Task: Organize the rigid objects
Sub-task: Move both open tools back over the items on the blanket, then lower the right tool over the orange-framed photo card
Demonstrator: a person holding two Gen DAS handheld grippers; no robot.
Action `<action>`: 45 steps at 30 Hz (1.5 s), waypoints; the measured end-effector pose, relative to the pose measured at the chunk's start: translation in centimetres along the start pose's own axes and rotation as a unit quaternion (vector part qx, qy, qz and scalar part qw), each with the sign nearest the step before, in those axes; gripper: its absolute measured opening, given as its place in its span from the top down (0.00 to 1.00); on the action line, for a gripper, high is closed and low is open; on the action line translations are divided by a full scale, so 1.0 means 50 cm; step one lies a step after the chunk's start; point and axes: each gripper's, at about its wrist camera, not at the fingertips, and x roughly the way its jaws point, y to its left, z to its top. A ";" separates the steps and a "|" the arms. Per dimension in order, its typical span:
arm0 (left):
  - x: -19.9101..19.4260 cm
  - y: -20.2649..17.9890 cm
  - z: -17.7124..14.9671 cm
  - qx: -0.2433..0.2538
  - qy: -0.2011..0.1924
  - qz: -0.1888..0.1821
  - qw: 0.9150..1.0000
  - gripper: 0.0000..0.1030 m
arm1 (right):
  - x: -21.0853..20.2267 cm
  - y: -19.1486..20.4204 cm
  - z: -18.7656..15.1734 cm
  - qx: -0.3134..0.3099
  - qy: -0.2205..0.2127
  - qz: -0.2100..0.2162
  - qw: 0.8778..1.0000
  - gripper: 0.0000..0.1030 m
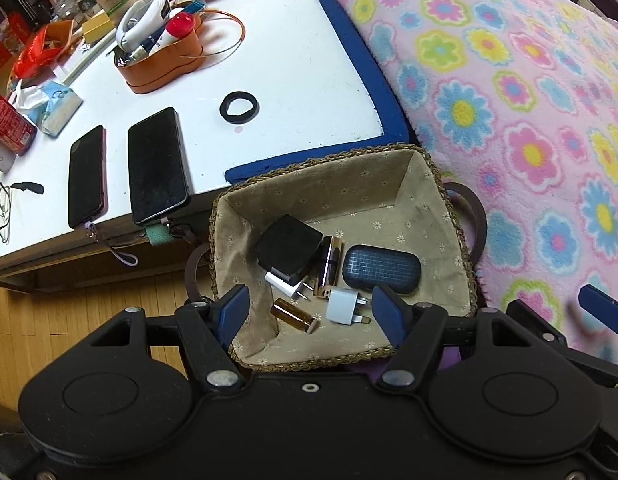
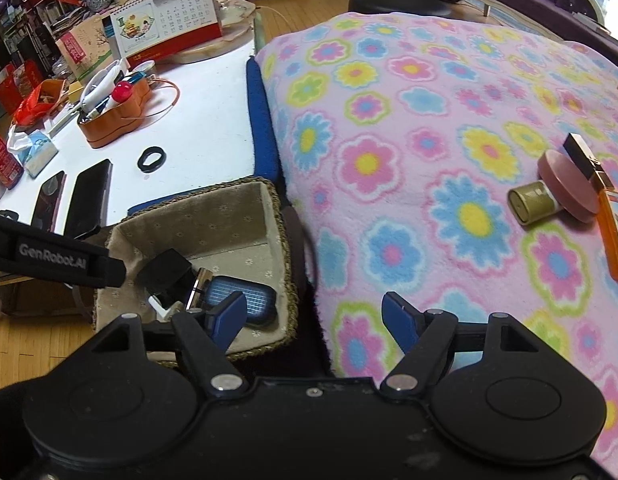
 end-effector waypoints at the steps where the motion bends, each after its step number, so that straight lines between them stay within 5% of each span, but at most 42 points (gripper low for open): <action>1: 0.001 0.000 0.000 0.000 0.001 -0.001 1.000 0.35 | 0.000 -0.003 -0.002 0.001 0.000 -0.002 1.000 0.27; 16: -0.013 -0.012 -0.002 0.012 -0.023 -0.015 1.000 0.21 | -0.016 -0.071 -0.041 0.017 -0.035 -0.067 0.997 0.15; 19: -0.021 -0.027 -0.004 0.028 -0.037 -0.013 0.999 0.20 | -0.029 -0.111 -0.056 0.029 -0.064 -0.090 0.994 0.01; 32: -0.045 -0.100 -0.009 0.093 -0.069 -0.040 0.992 0.20 | -0.060 -0.307 -0.086 0.077 -0.180 -0.234 0.952 0.01; 43: -0.044 -0.151 -0.015 0.137 -0.072 -0.025 0.988 0.20 | 0.003 -0.434 -0.002 0.071 -0.133 -0.219 0.964 0.11; 45: -0.045 -0.160 -0.018 0.147 -0.075 -0.024 0.986 0.20 | 0.021 -0.459 0.002 0.078 -0.104 -0.212 0.969 0.43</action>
